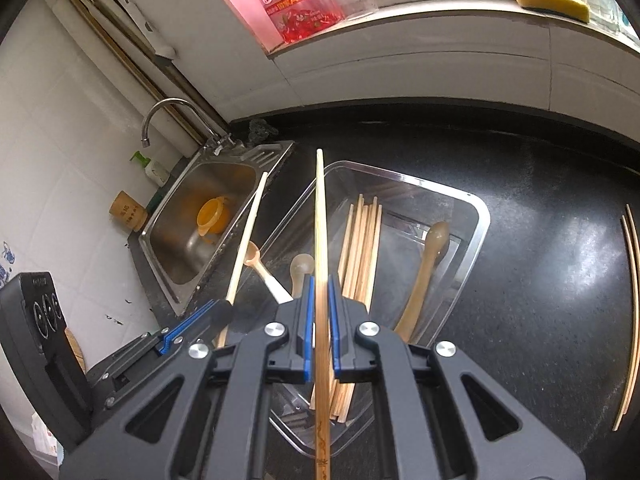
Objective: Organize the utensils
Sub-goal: 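Carry both chopsticks into the clear tray and open both tools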
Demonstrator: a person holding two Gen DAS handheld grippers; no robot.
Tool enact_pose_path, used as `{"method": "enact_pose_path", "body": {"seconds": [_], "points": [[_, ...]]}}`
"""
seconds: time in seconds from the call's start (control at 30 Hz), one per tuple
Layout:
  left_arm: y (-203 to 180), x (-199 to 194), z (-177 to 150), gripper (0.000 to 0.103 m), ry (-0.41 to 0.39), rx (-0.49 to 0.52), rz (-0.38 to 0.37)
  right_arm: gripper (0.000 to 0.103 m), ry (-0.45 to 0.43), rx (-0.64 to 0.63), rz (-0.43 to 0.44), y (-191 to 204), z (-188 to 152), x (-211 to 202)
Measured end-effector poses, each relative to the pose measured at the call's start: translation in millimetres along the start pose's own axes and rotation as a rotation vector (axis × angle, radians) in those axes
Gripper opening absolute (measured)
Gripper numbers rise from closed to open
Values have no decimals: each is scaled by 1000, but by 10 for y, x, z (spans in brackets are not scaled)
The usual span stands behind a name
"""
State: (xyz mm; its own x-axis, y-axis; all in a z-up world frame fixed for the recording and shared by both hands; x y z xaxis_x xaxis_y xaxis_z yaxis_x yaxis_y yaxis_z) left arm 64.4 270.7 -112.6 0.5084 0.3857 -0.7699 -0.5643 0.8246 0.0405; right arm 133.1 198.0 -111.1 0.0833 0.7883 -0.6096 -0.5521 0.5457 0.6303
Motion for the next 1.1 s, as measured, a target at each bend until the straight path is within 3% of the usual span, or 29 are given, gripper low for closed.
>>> {"method": "enact_pose_path", "body": {"seconds": [0.57,0.8,1.0,1.07,1.1], "points": [[-127,419,22,6,62,18,3,8,59,95,-25,-382,76,487],[-150,598,21,6,97,16,-4,8,91,142,5,-471,101,617],[-49,615,9,9,114,-3,3,8,96,146,48,-495,160,389],[28,545,-10,23,110,-14,7,8,67,138,51,-538,170,160],[65,480,-23,53,98,-23,-1,13,42,115,39,-575,155,-25]]}}
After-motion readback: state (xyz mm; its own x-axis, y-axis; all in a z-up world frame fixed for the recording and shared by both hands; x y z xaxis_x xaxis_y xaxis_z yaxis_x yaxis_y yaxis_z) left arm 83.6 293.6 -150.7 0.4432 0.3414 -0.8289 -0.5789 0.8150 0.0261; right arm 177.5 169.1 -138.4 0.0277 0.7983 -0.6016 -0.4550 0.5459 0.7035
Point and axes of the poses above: each gripper's, at about its wrist camera, not at the fingertips, and x roughly the way its jaws point, y to its left, z to its top, the point moved 10 cm from there along x, roughly the way its jaws point, and after that the axes turned 15 degrees about z, right-handed, at the moved point
